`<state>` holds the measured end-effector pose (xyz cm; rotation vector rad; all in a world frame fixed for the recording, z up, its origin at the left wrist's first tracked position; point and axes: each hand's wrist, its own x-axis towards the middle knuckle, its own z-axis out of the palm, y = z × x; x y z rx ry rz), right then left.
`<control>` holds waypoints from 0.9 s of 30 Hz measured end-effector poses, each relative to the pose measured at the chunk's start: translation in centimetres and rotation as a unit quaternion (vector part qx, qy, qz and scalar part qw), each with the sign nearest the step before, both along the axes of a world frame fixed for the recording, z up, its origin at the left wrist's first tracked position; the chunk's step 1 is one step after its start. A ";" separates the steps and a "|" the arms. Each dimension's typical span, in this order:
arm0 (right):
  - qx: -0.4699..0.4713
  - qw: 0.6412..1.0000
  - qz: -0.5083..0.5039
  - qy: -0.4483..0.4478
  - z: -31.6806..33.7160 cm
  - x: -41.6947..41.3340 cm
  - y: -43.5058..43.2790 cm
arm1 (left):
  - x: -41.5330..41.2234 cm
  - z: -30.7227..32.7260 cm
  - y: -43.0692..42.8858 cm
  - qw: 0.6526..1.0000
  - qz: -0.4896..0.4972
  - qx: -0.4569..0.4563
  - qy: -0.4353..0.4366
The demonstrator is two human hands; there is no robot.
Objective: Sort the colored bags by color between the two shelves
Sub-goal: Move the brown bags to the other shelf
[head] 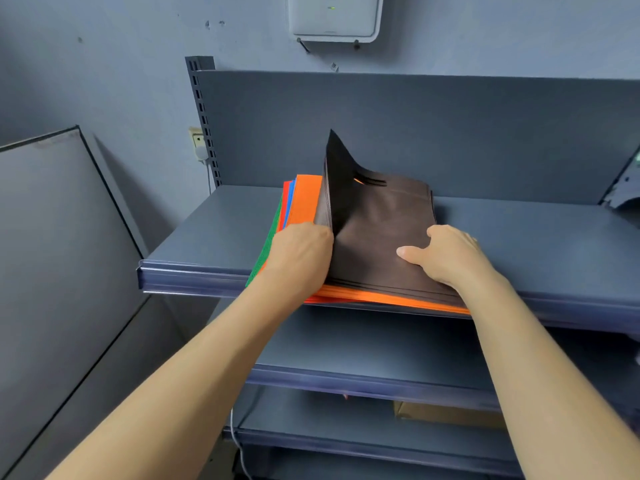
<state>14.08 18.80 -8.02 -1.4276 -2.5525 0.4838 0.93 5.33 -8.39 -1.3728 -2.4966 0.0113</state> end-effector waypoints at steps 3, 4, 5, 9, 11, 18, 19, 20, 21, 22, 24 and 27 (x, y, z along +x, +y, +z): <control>0.004 1.000 -0.005 0.000 0.0 -0.1 -0.1 | 0.0 0.2 0.0 1.000 -0.002 -0.004 0.003; 0.005 1.000 -0.006 0.002 0.0 -0.1 -0.1 | 0.0 0.1 -0.1 1.000 -0.003 -0.001 0.002; 0.006 1.000 -0.007 0.005 -0.1 -0.2 -0.1 | 0.1 0.2 -0.1 1.000 -0.004 0.003 -0.004; 0.005 1.000 -0.012 0.014 -0.1 -0.1 -0.1 | -0.4 0.6 -0.5 0.992 -0.003 0.054 -0.112; 0.006 1.000 -0.011 0.016 -0.2 -0.2 0.0 | -1.3 1.5 -0.3 0.980 0.011 0.070 -0.186; 0.007 0.999 -0.011 0.029 -0.3 -0.1 0.2 | -3.5 4.6 1.6 0.947 0.083 0.037 -0.308; 0.008 0.999 -0.009 0.031 -0.3 -0.1 0.3 | -3.5 4.6 1.8 0.945 0.092 0.036 -0.313; 0.009 0.999 -0.007 0.032 -0.3 0.0 0.3 | -3.6 4.4 2.0 0.945 0.094 0.031 -0.312; 0.010 0.999 -0.006 0.034 -0.4 0.0 0.5 | -3.5 4.0 2.2 0.949 0.087 0.024 -0.302; 0.010 0.999 -0.004 0.036 -0.4 0.1 0.6 | -3.3 3.6 2.3 0.955 0.078 0.019 -0.286; 0.008 0.999 -0.001 0.042 -0.6 0.3 0.9 | -3.0 2.5 2.2 0.968 0.055 0.034 -0.243; -0.003 0.999 0.000 0.054 -0.8 0.6 1.5 | -2.3 1.7 1.8 0.975 0.002 0.116 -0.191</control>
